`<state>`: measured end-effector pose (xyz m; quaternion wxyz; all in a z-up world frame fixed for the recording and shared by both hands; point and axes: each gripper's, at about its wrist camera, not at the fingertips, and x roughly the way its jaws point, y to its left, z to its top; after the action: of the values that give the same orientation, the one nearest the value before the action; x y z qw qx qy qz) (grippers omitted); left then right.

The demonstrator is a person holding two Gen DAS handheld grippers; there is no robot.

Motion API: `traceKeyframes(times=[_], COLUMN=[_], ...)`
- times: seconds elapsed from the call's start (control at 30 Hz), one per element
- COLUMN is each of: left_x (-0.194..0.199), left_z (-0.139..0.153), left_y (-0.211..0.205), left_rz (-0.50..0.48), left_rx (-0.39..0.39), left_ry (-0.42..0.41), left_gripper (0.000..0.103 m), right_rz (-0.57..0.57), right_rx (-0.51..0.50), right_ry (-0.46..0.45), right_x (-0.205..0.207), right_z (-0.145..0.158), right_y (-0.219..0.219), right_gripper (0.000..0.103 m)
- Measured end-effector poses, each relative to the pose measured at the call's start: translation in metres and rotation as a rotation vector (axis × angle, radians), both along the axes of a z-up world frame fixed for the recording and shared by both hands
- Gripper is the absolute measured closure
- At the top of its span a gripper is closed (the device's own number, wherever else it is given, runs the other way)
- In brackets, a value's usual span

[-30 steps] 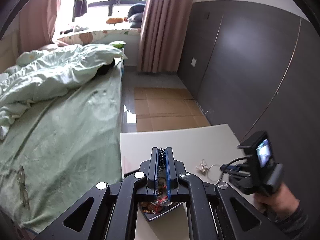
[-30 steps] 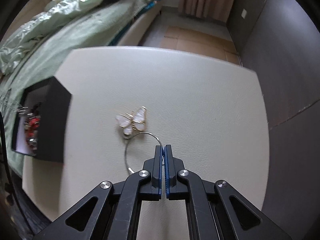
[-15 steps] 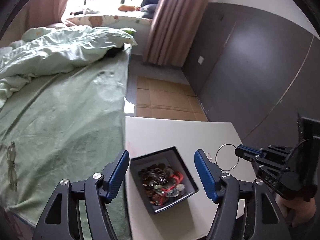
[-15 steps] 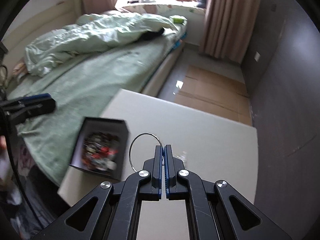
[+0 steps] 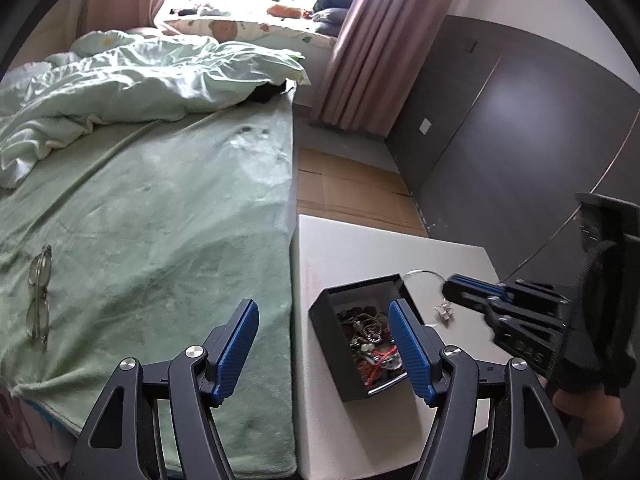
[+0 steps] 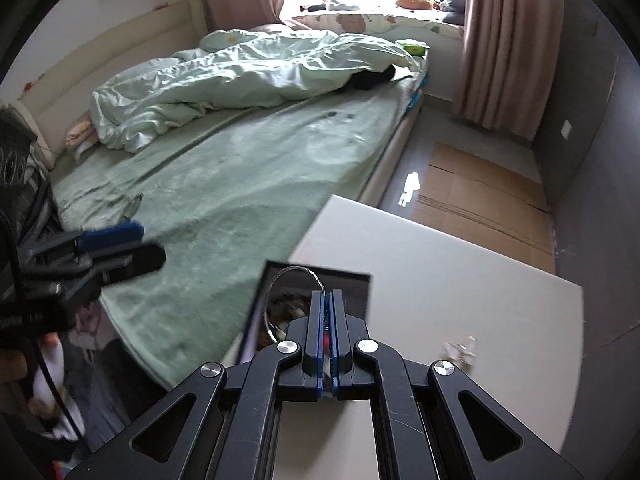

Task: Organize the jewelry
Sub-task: 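Carry the silver hoop ring into the black box and open the right gripper, then reach to the white butterfly brooch and close the left gripper on it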

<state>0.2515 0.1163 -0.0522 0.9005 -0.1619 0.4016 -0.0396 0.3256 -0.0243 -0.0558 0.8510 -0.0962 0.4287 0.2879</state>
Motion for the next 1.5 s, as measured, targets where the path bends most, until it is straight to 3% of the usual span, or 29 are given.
traceKeyframes(times=[0.03,0.07,0.13,0.8,0.93,1.03,1.17,1.5], left_x=[-0.001,-0.003,-0.004,0.02,0.027,0.036,0.047,0.077], left_z=[-0.001,-0.002,-0.004,-0.01,-0.008,-0.008,-0.011,-0.025], left_y=[0.002,0.004,0.006,-0.046,-0.067,-0.086,-0.111,-0.171], left_rz=[0.004,0.007,0.005,-0.107,-0.153,-0.191,-0.24,-0.324], left_rx=[-0.002,-0.007,-0.014,0.001,0.012,0.022,0.046,0.123], left_ry=[0.001,0.002,0.001,0.009,0.007,0.011,0.02,0.099], left_gripper=[0.034,0.034,0.034,0.034,0.034,0.034,0.034,0.034], right_rz=[-0.002,-0.004,-0.026,-0.184,-0.201,-0.219,-0.255,-0.373], right_rx=[-0.001,-0.007,-0.007,0.035,0.041,0.05,0.068,0.117], right_ry=[0.011,0.035,0.059,0.076,0.08,0.104,0.122,0.149], right_x=[0.003,0.007,0.011,0.012,0.01,0.009,0.008,0.008], right_z=[-0.004,-0.009,-0.017,-0.014,-0.015,-0.021,-0.027,-0.045], right_y=[0.003,0.006,0.006,-0.089,-0.107,-0.123,-0.148,-0.214], right_gripper=[0.092,0.063,0.041,0.04,0.029,0.028,0.014,0.013])
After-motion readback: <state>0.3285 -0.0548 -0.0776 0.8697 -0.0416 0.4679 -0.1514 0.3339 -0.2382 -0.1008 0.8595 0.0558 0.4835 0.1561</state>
